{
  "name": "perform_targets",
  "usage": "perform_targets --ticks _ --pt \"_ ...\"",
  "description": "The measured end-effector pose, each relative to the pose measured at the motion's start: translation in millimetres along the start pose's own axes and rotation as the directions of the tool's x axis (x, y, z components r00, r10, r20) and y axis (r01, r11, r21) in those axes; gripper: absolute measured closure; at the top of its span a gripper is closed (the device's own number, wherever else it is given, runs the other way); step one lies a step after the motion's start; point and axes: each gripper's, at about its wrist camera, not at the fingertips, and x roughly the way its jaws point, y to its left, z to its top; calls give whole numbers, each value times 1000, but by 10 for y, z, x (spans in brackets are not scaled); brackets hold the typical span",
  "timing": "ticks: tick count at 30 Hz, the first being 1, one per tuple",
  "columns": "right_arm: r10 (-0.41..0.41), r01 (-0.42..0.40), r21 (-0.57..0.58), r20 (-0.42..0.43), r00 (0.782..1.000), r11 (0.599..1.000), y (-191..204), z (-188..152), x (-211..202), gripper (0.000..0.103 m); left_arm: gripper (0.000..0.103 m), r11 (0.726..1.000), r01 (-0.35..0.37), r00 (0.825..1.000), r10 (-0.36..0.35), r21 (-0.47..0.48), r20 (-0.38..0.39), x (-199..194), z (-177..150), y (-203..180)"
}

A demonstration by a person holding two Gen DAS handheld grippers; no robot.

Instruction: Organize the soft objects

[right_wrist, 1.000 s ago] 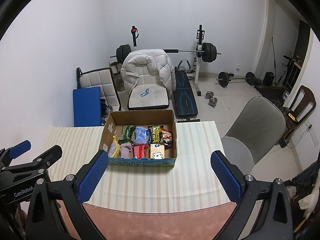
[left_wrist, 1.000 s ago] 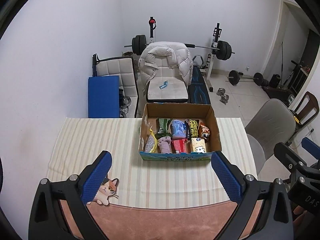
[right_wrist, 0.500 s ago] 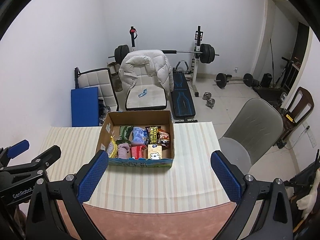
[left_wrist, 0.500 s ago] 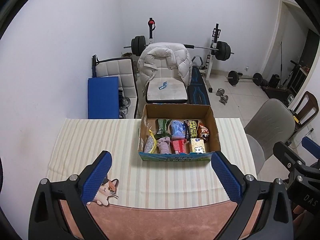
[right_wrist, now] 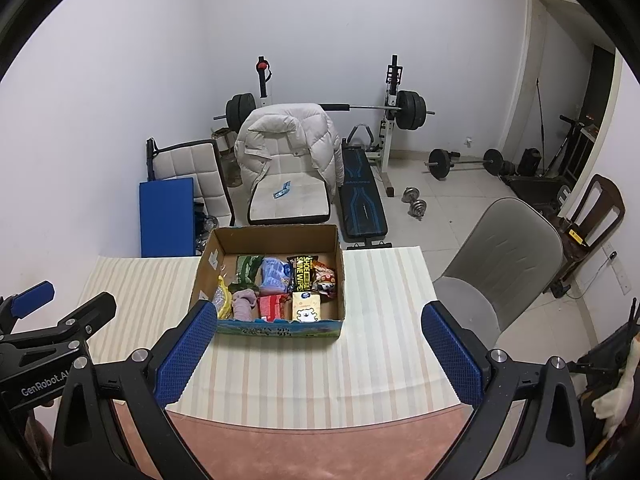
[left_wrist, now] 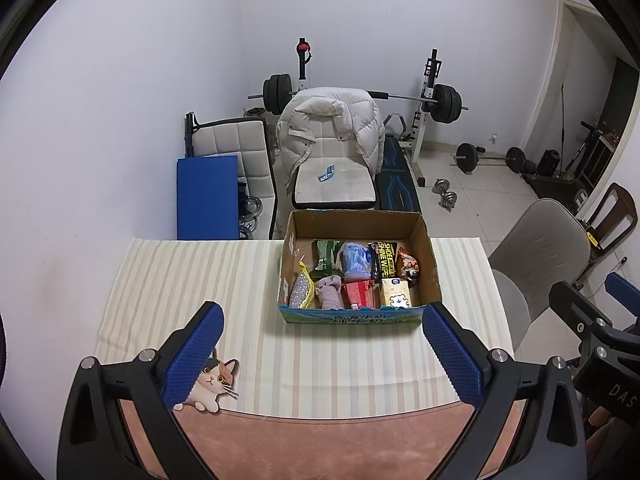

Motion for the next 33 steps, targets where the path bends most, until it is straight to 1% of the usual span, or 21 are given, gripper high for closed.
perform_targets --ticks 33 --pt "-19 18 2 2 1000 1000 -20 27 -11 0 1 1000 5 1000 -5 3 -1 1 13 6"
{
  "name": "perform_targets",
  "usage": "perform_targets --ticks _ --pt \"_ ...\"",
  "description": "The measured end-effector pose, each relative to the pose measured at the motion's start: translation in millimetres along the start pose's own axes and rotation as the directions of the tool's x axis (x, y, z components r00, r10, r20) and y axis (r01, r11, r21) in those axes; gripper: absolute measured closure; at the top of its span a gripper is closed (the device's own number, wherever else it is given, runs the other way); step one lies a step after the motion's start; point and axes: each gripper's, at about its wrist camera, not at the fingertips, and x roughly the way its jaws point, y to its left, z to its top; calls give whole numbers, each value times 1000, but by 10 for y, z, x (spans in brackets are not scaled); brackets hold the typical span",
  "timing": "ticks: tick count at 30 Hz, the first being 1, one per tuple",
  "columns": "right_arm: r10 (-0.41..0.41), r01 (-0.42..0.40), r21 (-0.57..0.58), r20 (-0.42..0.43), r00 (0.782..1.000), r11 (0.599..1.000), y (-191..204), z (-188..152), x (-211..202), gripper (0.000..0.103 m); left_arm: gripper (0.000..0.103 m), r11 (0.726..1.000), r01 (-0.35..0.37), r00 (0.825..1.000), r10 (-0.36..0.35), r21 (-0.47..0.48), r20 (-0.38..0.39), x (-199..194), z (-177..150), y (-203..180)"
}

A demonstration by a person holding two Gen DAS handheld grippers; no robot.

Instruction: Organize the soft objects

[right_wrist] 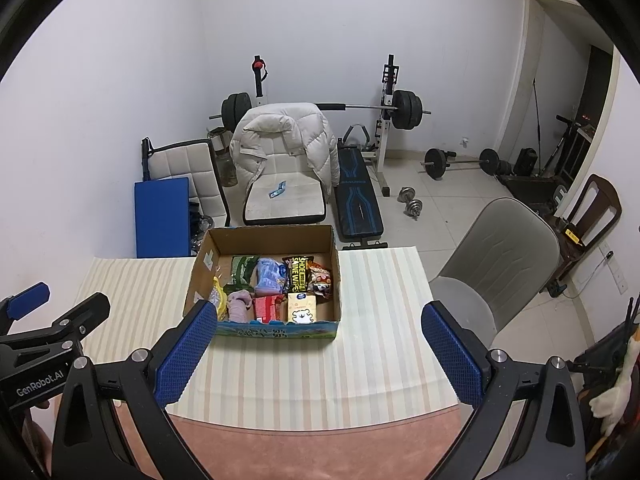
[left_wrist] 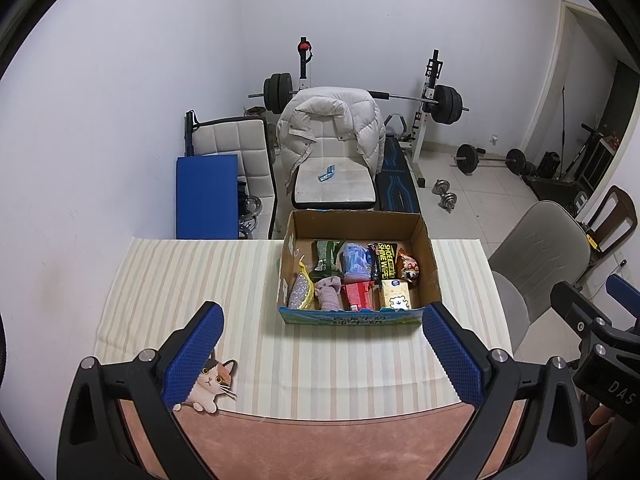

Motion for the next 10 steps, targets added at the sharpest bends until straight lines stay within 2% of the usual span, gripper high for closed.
perform_targets --ticks 10 --pt "-3 3 4 2 1000 1000 -20 -8 18 0 1 1000 -10 1000 10 -14 12 -22 32 11"
